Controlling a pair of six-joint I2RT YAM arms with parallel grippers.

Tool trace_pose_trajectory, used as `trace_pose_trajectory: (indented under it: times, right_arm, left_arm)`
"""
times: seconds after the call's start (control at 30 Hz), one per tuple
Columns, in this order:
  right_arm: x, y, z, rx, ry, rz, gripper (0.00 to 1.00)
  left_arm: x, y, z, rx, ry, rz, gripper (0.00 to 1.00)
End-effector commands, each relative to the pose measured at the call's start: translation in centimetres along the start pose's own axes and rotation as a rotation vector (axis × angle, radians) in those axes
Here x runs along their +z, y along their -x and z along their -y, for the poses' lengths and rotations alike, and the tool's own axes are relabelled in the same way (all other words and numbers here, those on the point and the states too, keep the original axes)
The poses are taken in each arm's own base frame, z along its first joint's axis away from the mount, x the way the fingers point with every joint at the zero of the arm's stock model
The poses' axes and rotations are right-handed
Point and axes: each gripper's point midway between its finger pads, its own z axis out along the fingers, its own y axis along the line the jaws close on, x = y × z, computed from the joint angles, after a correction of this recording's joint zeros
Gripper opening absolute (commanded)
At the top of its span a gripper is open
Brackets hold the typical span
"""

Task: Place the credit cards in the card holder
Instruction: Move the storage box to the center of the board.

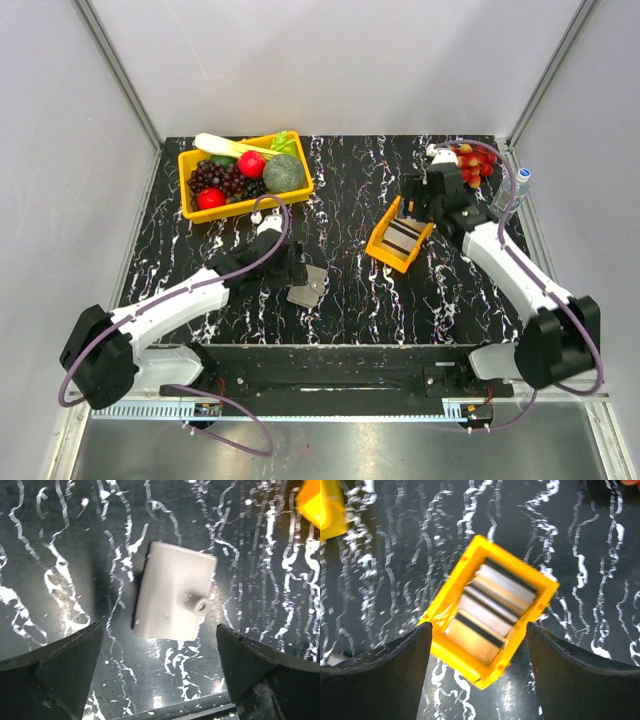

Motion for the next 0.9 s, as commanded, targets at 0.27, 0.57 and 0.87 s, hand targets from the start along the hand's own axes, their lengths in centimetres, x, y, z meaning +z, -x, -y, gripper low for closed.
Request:
trace_pose_trajectory:
  times: [0.27,0.57,0.87]
  right_arm:
    - [9.1,3.0,5.2,-0.102,-0.025,-0.147,0.85]
    - [12.7,1.2,6.0,-0.093,0.130,-0.230,0.85]
    - [13.8,-1.1,5.2,-0.070,0.193,-0.289,0.86]
  left_arm:
    - [1.4,3.7,10.0,0.070,-0.302,-0.028,0.99]
    - [4.4,3.2,14.8,0.089,-0.445,-0.118,0.99]
    - [5.9,3.1,16.7,0.082,-0.498,-0.149,0.99]
